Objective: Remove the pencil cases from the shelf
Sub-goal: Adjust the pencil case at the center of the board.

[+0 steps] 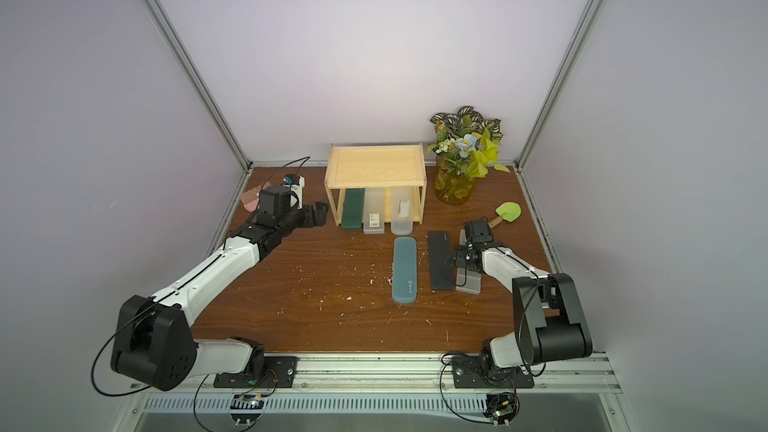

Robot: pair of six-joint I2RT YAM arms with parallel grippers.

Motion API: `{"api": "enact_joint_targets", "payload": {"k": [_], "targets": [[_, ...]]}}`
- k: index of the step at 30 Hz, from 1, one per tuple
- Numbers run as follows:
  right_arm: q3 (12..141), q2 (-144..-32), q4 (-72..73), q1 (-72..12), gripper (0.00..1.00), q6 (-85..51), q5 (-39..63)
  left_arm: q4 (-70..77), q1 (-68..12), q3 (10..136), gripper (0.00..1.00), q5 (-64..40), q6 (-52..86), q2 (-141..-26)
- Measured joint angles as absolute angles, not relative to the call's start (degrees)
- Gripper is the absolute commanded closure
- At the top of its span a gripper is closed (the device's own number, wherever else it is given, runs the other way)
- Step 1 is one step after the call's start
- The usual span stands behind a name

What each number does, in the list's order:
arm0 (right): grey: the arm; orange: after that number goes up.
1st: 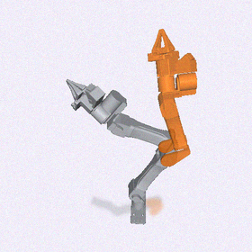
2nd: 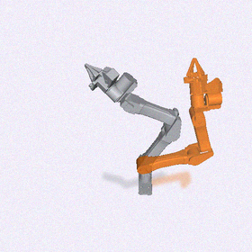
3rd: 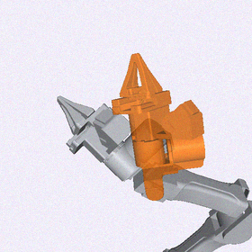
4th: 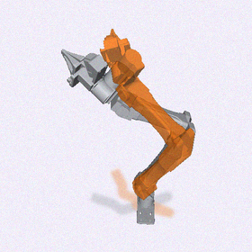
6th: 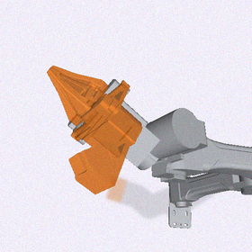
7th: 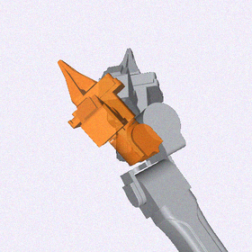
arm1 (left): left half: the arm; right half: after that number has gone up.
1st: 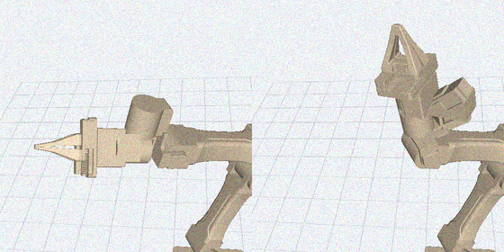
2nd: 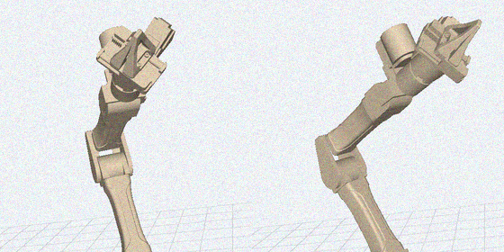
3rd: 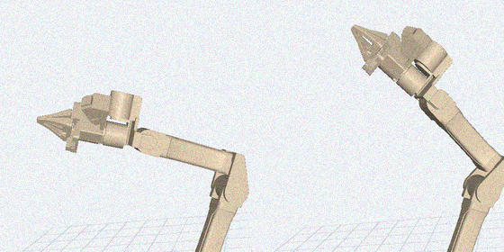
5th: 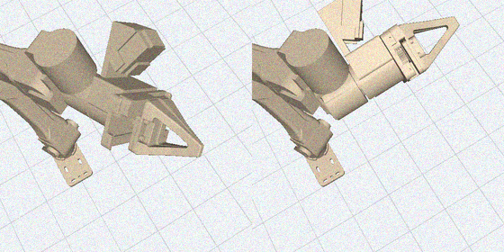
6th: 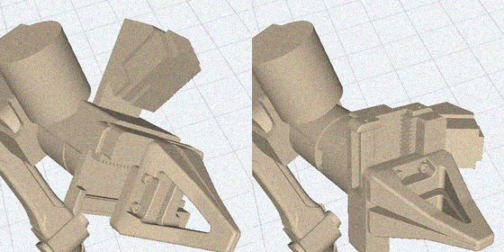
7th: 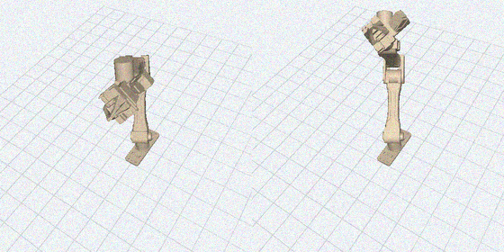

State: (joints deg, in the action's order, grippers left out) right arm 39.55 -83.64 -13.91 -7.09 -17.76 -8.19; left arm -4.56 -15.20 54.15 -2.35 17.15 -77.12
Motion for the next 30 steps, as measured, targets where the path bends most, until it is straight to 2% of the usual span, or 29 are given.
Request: {"api": "enact_joint_targets", "payload": {"k": [1,2,6,8,16,30], "targets": [[39.6,-83.5,-14.1,-7.1,0.62,-17.6,-8.2,-4.6,-15.2,54.2,0.0,-2.3,17.1,-77.1],[39.6,-83.3,-14.5,-7.1,0.7,-17.4,-8.3,-4.6,-15.2,54.2,0.0,-2.3,17.1,-77.1],[40.3,-82.1,-17.1,-7.0,0.86,-16.9,-8.7,-4.6,-15.2,54.2,0.0,-2.5,17.1,-77.1],[42.5,-82.0,-19.9,-7.0,1.0,-16.0,-8.6,-4.6,-15.2,54.2,0.0,-2.7,17.2,-77.1],[54.8,-83.2,-29.9,-7.0,1.0,-10.5,-8.6,-2.7,-15.4,53.3,0.0,-4.4,18.1,-77.2],[51.3,-83.4,-30.5,-6.5,1.0,-5.8,-8.4,0.4,-15.7,51.8,0.0,-6.3,18.9,-78.4]]}}
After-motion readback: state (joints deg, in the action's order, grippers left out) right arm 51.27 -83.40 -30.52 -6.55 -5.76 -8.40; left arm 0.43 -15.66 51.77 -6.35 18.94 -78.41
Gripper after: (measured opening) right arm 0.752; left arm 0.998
